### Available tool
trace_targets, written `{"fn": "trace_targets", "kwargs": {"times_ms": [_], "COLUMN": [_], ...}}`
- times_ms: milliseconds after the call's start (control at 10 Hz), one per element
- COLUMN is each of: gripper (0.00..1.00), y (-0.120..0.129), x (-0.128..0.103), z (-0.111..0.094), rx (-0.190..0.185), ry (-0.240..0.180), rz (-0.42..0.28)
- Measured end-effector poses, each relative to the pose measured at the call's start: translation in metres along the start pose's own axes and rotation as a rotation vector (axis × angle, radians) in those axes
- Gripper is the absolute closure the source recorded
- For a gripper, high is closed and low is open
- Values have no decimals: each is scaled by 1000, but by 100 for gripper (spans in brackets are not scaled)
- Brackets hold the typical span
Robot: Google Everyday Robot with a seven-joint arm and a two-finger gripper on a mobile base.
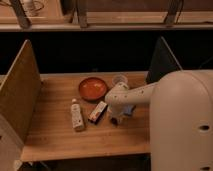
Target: Place the pepper on the white sponge
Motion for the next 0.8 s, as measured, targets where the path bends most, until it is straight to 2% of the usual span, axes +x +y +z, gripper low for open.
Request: {"fn": "trace_targets", "kwargs": {"times_ms": [100, 400, 500, 800], "gripper": [98, 100, 100, 100], "y": [1, 0, -12, -56], "x": [-9, -44, -58, -76], "z": [-10, -40, -49, -47], "rx": [-1, 1, 22, 84], "ry": [-27, -127, -158, -175], "rz": [-8, -11, 6, 87]}}
